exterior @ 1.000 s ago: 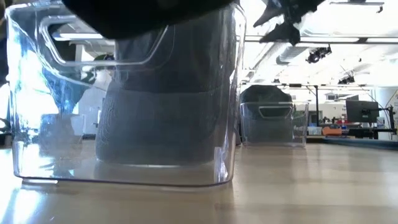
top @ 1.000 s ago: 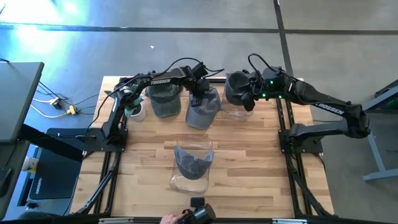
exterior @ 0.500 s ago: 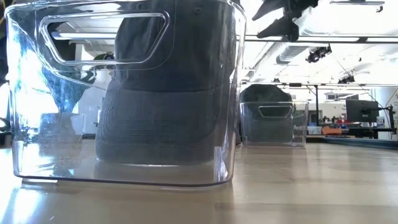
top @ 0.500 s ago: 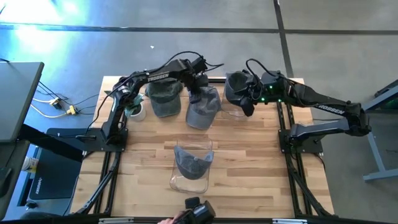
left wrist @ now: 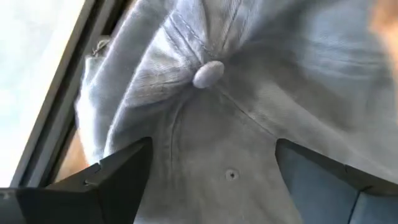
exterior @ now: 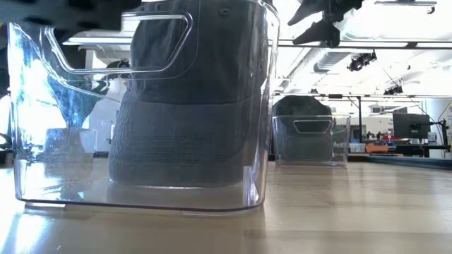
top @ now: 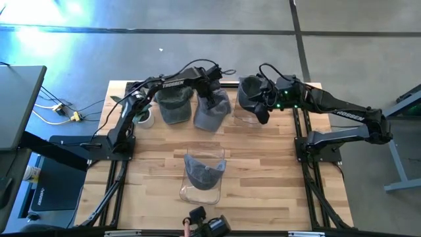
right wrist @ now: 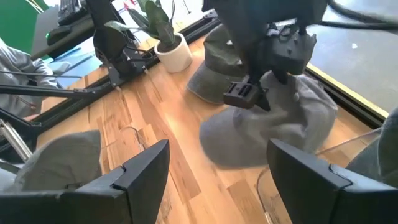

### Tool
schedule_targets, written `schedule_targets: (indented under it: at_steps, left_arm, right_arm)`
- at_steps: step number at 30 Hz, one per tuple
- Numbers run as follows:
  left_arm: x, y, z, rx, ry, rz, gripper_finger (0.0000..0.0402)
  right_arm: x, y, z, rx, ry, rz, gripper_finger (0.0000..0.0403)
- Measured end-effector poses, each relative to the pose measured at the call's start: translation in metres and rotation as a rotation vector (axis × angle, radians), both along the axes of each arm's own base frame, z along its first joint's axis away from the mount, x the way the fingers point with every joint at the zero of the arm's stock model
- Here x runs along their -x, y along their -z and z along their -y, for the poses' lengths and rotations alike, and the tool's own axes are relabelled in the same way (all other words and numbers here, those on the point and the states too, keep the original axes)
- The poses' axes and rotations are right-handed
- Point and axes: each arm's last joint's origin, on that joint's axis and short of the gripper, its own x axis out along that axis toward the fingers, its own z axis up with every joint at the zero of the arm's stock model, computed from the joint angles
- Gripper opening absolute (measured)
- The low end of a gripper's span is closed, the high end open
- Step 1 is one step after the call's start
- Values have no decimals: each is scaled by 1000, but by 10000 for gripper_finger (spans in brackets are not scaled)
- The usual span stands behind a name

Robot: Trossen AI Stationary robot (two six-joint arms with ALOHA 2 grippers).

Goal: Pick & Place hat
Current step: Put the gray cap into the bottom transparent bin

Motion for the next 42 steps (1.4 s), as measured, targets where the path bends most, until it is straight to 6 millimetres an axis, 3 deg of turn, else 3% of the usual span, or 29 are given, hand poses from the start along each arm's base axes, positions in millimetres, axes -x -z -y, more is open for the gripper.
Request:
schedule_targets:
  at_steps: [3,7,10,16,18,20,23,29,34,36,39,42]
  left_arm:
    - [1,5,4,13,-2,-46,329]
    - [-3,8,7,65,18,-19,288]
    - [-3,11,10,173,27,23,233]
    - [-5,8,12,261,45,85,80]
    - [-3,2,11,295,49,101,29]
    - [-1,-13,12,302,46,101,10]
    - [-1,-36,11,251,39,112,37]
    - [4,-56,8,117,-19,18,133]
    - [18,-48,-4,145,-145,-61,234]
    - [22,-35,-11,179,-207,-73,265]
    - [29,-17,-19,220,-278,-102,293]
    - [27,-7,-22,256,-303,-21,297]
  right_arm:
    - [1,2,0,1,-6,-24,263]
    - [2,4,-1,-2,-8,-45,263]
    - [2,4,-1,8,-17,-53,264]
    - [2,4,-1,28,-29,-59,264]
    - [2,4,-1,36,-34,-63,264]
    - [3,5,-1,37,-35,-67,264]
    - [3,5,-1,34,-35,-75,264]
    - [5,8,-2,31,-42,-106,264]
    - [5,8,-2,29,-42,-110,264]
    - [5,8,-2,30,-43,-110,264]
    - [5,8,-2,36,-47,-112,264]
    - [5,8,-2,48,-54,-115,264]
